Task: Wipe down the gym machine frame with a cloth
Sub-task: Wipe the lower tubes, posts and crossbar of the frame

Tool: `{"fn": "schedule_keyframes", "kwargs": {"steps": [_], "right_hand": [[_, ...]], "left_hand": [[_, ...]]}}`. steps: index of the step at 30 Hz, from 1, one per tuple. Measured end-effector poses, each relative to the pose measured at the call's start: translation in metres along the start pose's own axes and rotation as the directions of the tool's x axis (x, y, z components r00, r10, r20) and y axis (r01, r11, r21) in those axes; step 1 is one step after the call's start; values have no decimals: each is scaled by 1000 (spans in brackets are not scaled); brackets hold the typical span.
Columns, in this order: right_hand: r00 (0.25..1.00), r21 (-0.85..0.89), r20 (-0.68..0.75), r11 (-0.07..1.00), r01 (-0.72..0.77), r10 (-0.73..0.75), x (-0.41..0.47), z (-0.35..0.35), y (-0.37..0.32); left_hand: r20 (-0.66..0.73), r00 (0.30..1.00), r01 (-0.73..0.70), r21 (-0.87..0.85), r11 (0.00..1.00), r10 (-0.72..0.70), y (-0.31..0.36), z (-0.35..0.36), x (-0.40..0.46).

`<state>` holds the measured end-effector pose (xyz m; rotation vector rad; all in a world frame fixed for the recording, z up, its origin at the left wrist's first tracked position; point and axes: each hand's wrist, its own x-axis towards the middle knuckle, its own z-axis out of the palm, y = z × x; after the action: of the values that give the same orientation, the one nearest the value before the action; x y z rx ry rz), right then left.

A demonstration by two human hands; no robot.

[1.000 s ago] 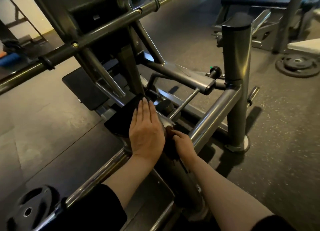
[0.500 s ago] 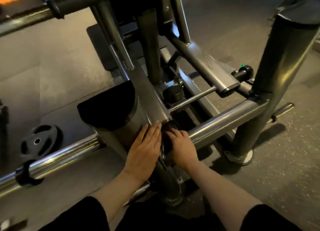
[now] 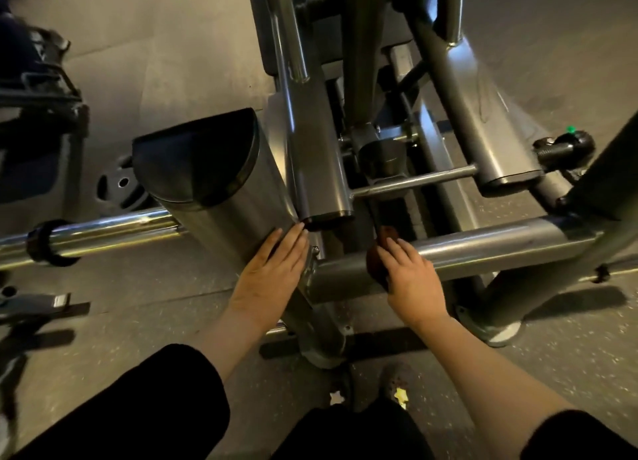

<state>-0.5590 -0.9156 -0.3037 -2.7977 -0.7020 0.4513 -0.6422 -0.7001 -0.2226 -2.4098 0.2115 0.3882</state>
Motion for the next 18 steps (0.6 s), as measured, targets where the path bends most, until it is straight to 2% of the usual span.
{"fn": "schedule_keyframes", "kwargs": {"steps": [4,5,8,10,15,18], "right_hand": [[981,54,-66,982,-178,182,-4,12,-30],[982,68,-58,982,-174,178,-1,14,-46],[999,70,11,997,-34,34,8,21,-92],[999,78,41,997,-12,8,10,28,-112],[997,-58,58,997,48,-45,8,17,-81],[993,-33,31,993,-116,117,1,0,-32]], "left_hand": [[-45,999,5,33,999,-4,-1,3,1],[-49,999,2,31,1000,0,-1,3,1],[-76,997,-7,21,1000,9,-1,8,0],[-115,993,-26,19,999,28,-2,13,0],[-153,987,-37,22,999,40,0,11,0],[-114,993,-2,-106,994,-10,6,5,-1]]}}
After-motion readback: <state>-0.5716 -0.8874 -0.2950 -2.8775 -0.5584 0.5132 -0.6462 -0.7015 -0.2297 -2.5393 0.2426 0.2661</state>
